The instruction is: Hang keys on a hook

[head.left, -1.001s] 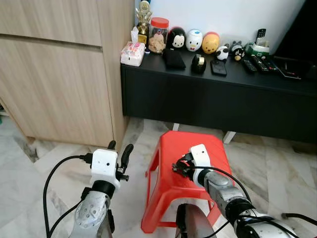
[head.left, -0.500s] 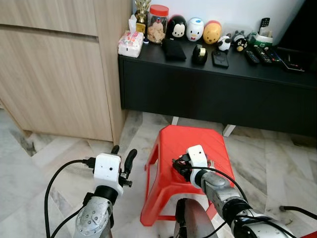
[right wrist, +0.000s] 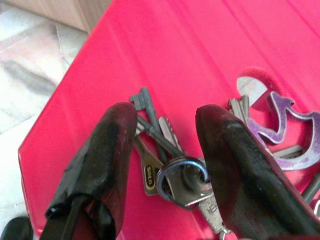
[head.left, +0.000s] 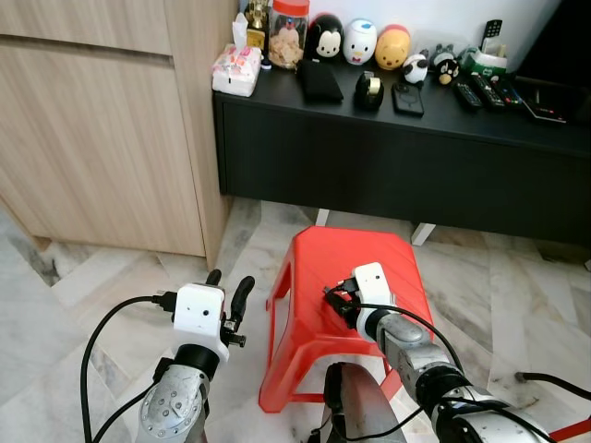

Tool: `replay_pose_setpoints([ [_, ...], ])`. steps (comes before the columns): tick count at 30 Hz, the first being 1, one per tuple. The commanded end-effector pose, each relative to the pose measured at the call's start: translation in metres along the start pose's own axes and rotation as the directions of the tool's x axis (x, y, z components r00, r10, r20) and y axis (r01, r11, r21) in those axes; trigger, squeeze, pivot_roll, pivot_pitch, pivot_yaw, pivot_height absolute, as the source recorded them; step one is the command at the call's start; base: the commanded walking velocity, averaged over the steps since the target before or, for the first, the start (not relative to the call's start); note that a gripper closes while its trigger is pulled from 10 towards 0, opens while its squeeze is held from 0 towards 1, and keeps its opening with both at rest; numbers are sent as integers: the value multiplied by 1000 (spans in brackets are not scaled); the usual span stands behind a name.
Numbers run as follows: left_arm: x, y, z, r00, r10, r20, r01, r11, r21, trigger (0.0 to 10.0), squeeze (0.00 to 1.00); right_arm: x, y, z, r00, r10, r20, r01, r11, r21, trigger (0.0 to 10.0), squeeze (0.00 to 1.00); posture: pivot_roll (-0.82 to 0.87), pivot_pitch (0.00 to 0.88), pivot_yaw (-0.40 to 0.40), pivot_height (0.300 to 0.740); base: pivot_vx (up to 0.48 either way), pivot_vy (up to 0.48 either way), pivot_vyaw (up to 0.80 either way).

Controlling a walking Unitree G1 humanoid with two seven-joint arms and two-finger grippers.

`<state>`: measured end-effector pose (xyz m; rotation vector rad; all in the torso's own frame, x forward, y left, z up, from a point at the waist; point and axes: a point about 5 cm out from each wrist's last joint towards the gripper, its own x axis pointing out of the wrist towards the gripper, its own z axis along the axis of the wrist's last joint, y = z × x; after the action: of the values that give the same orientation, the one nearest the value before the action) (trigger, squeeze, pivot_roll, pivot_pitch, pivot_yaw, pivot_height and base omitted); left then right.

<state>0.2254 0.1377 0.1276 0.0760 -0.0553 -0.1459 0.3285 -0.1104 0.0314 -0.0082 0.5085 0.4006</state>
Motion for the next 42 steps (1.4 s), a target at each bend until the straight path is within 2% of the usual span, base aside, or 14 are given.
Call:
replay_pose_setpoints([
  [1, 0, -5, 4, 1000, -12, 11, 12, 1000, 0, 10000, 0, -3, -8, 3, 1000, -15, 25, 15, 1000, 6, 10000, 0, 74, 137, -184, 550, 0, 0, 0],
  [6, 1, -5, 3, 1000, -15, 8, 15, 1000, 0, 10000, 0, -4, -11, 1, 1000, -23, 13, 23, 1000, -2, 10000, 0, 69, 135, -184, 550, 0, 0, 0],
  [10, 1, -6, 3, 1000, -17, 6, 17, 1000, 0, 10000, 0, -6, -14, -10, 998, -38, -46, 37, 999, -26, 10000, 0, 71, 133, -185, 550, 0, 0, 0],
  [22, 2, -5, 1, 1000, -18, 1, 18, 1000, 1, 10000, 0, -11, -18, -22, 994, -42, -100, 40, 999, -26, 10000, 0, 64, 133, -184, 550, 0, 0, 0],
  [24, 2, -5, 1, 1000, -19, 2, 19, 1000, 1, 10000, 0, -11, -17, -23, 994, -35, -102, 33, 999, -23, 4745, 0, 65, 132, -185, 550, 0, 0, 0],
  [25, 3, -5, 1, 1000, -19, 2, 19, 1000, 1, 10000, 0, -11, -17, -23, 994, -34, -103, 32, 999, -23, 4745, 0, 65, 132, -185, 550, 0, 0, 0],
  [26, 3, -5, 1, 1000, -17, 0, 17, 1000, 3, 10000, 0, -10, -16, -22, 994, -29, -102, 27, 999, -23, 0, 0, 64, 131, -185, 550, 0, 0, 0],
  [34, 4, -3, 0, 1000, -13, 0, 13, 1000, 6, 10000, 0, -9, -15, -16, 996, -19, -86, 16, 1000, -25, 0, 0, 64, 127, -187, 550, 0, 0, 0],
  [42, 5, -1, 1, 1000, -5, 6, 5, 1000, 11, 10000, 0, -7, -12, -8, 998, -1, -57, -2, 998, -67, 0, 0, 69, 117, -189, 550, 0, 0, 0],
])
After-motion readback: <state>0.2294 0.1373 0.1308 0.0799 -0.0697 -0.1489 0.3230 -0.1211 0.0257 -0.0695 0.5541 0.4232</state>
